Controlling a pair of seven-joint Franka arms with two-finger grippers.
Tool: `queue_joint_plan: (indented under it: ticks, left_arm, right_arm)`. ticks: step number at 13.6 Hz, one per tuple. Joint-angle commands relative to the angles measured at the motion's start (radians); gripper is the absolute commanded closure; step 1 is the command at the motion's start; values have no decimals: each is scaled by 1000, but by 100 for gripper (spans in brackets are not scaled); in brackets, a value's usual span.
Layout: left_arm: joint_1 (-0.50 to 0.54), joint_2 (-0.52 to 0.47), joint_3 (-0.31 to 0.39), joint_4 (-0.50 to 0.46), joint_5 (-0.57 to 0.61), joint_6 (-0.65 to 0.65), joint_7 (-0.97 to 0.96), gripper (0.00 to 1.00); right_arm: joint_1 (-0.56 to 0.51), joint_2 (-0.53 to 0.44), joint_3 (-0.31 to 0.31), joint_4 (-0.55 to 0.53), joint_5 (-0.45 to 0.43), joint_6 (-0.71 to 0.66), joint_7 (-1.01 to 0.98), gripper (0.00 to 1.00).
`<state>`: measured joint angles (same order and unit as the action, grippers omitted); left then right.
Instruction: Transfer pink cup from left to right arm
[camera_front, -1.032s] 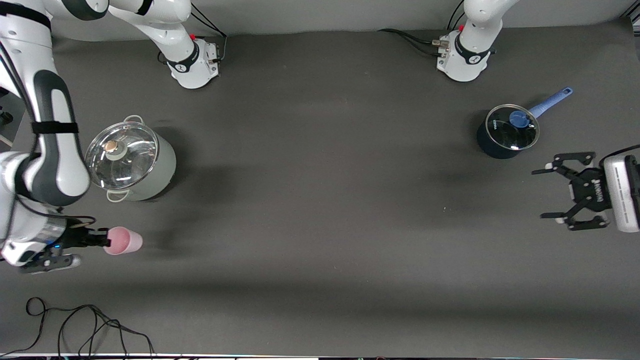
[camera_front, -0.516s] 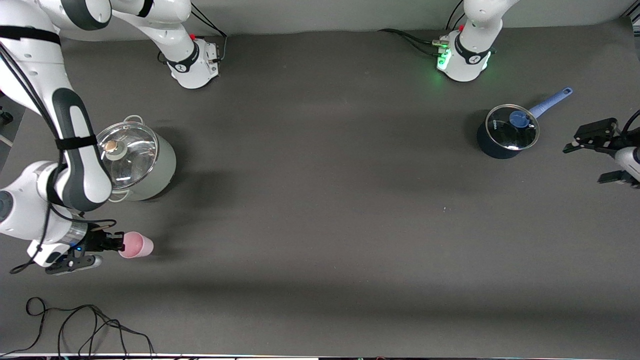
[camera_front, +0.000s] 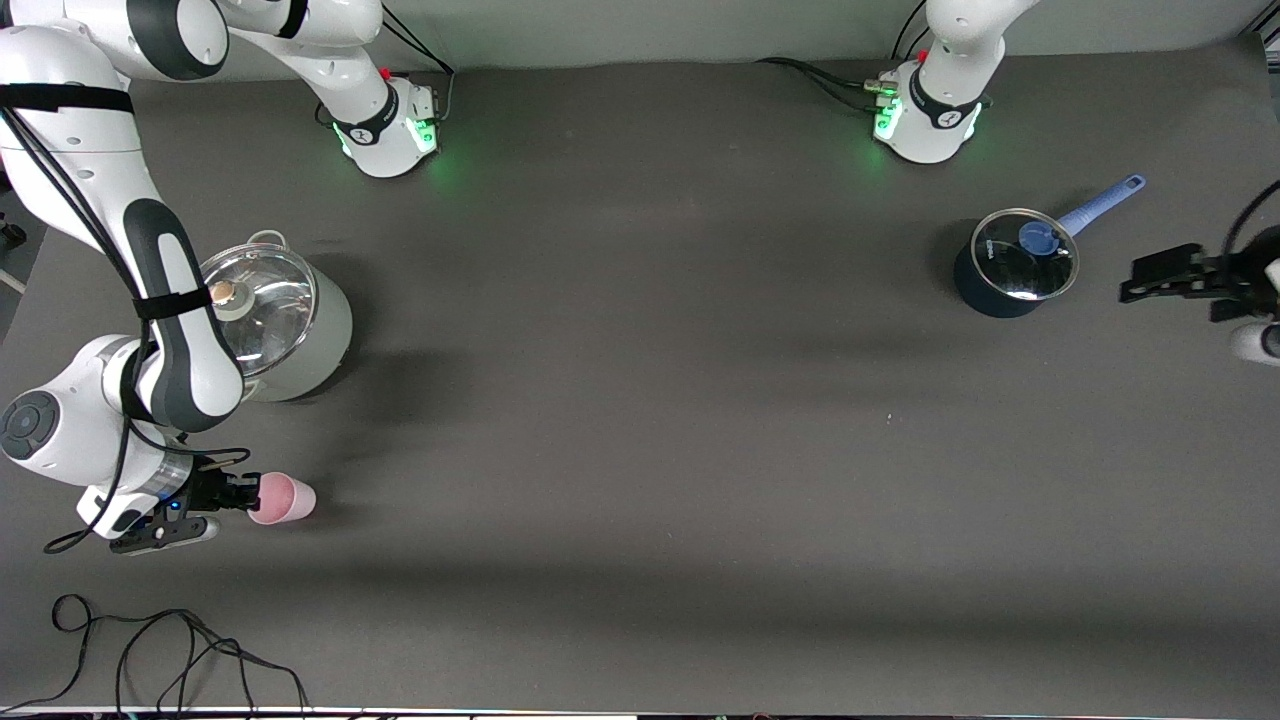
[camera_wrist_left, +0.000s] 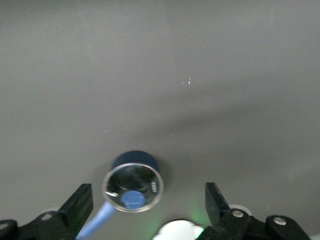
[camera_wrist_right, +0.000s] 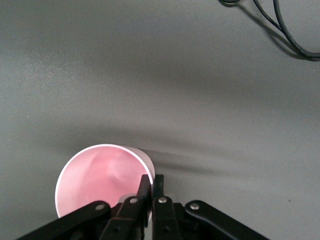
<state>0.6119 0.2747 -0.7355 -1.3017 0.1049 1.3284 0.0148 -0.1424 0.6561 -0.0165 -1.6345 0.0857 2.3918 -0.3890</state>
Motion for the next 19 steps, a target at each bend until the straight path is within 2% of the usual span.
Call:
queue_joint_plan:
  ticks: [1,4,5,6,12,15,17,19]
  left_arm:
    - [-29,-15,10,-22,10,3,-168,0]
    - [-44,-5,12,-22,24,2,-156,0]
    - [-46,-5,12,-22,24,2,-156,0]
    - [-44,-5,12,-18,25,-3,-157,0]
    - [-46,5,10,-13,32,23,-154,0]
    - [-89,-9,50,-18,32,32,-157,0]
    - [-232,-22,201,-10,18,31,-156,0]
    - [-376,-47,356,-22,-5,31,-157,0]
  right_arm:
    - [-3,8,6,1,22,13,-22,99]
    - [-9,2,6,2,22,-2,-25,64]
    - [-13,-1,4,2,22,-16,-27,28]
    - [-11,-4,4,2,23,-23,-25,4]
    - [-13,-12,-2,18,22,-83,-30,3]
    - [-13,-29,-3,18,17,-101,-34,3]
    - [-10,-59,-5,33,8,-153,-31,2]
    - [4,-98,-8,85,-18,-277,-21,1]
